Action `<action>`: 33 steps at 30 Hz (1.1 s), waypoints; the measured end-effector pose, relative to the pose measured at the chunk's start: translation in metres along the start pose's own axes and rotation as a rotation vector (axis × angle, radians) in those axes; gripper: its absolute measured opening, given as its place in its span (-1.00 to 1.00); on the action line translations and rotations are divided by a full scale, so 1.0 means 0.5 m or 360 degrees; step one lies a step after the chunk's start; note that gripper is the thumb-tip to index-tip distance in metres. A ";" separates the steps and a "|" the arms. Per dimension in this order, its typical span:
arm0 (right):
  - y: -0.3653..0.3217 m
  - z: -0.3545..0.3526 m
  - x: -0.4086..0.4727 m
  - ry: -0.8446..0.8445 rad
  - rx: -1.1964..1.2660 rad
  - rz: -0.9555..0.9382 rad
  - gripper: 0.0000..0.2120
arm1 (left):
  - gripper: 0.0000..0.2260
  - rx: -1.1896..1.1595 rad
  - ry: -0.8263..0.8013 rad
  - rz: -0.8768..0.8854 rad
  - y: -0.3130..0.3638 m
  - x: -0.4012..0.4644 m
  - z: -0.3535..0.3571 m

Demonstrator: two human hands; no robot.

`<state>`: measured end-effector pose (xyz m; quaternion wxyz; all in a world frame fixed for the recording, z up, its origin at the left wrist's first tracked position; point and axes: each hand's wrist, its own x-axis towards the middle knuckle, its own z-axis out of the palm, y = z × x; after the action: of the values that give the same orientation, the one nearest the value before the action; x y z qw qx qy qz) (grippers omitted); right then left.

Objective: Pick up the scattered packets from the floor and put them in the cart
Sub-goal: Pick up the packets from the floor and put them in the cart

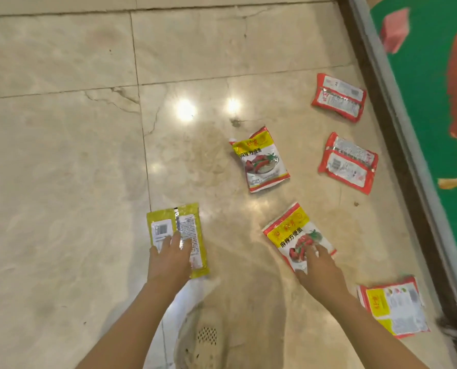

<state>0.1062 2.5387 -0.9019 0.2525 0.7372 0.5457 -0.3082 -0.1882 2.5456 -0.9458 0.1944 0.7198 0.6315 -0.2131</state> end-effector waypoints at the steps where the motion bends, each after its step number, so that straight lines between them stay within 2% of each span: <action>1: 0.013 0.031 0.046 -0.0015 0.0041 0.0009 -0.48 | -0.37 -0.0008 -0.0073 -0.0048 0.000 0.023 0.037; 5: 0.055 0.088 0.163 0.0032 0.0285 0.0079 -0.42 | -0.39 -0.0059 -0.0131 -0.0154 -0.006 0.085 0.146; 8: 0.044 0.090 0.190 0.0013 0.0195 0.0155 -0.27 | -0.37 -0.0208 0.0008 -0.0046 -0.002 0.111 0.173; 10: 0.017 0.089 0.196 0.0115 0.0222 0.0175 -0.28 | -0.32 -0.0113 0.0097 0.0165 0.001 0.138 0.187; 12: -0.021 0.085 0.201 0.0169 0.0198 0.0096 -0.33 | -0.29 -0.0142 0.0140 0.0205 0.029 0.158 0.167; 14: -0.054 0.085 0.211 0.0224 0.0167 0.0003 -0.41 | -0.34 -0.0200 0.0319 0.0291 0.057 0.173 0.143; 16: -0.074 0.077 0.218 0.0341 0.0192 -0.0057 -0.45 | -0.42 -0.0449 0.0398 0.0121 0.077 0.173 0.121; 17: -0.076 0.073 0.226 0.0378 0.0258 -0.0047 -0.42 | -0.43 -0.0605 0.0417 -0.0087 0.081 0.171 0.111; 19: -0.073 0.070 0.248 0.0322 0.0526 0.0073 -0.29 | -0.36 -0.1004 0.0356 -0.0597 0.082 0.166 0.094; 21: -0.071 0.067 0.264 0.0202 0.0848 0.0199 -0.22 | -0.23 -0.1344 0.0200 -0.0944 0.080 0.163 0.082; 23: -0.075 0.066 0.274 0.0117 0.1119 0.0300 -0.25 | -0.16 -0.1454 0.0041 -0.1021 0.085 0.166 0.088; 25: -0.083 0.074 0.280 0.0031 0.1360 0.0301 -0.33 | -0.17 -0.1595 -0.0035 -0.1033 0.089 0.173 0.101; 29: -0.083 0.095 0.293 -0.0076 0.1682 0.0286 -0.43 | -0.32 -0.1770 -0.0087 -0.0992 0.081 0.184 0.104; 33: -0.077 0.082 0.281 -0.0322 0.1991 0.0183 -0.70 | -0.57 -0.2167 -0.0161 -0.0917 0.074 0.188 0.099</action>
<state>0.0921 2.6116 -1.0338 -0.1594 0.7407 0.1954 -0.6227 -0.1440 2.5915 -1.0385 0.5630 0.2349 0.7781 0.1501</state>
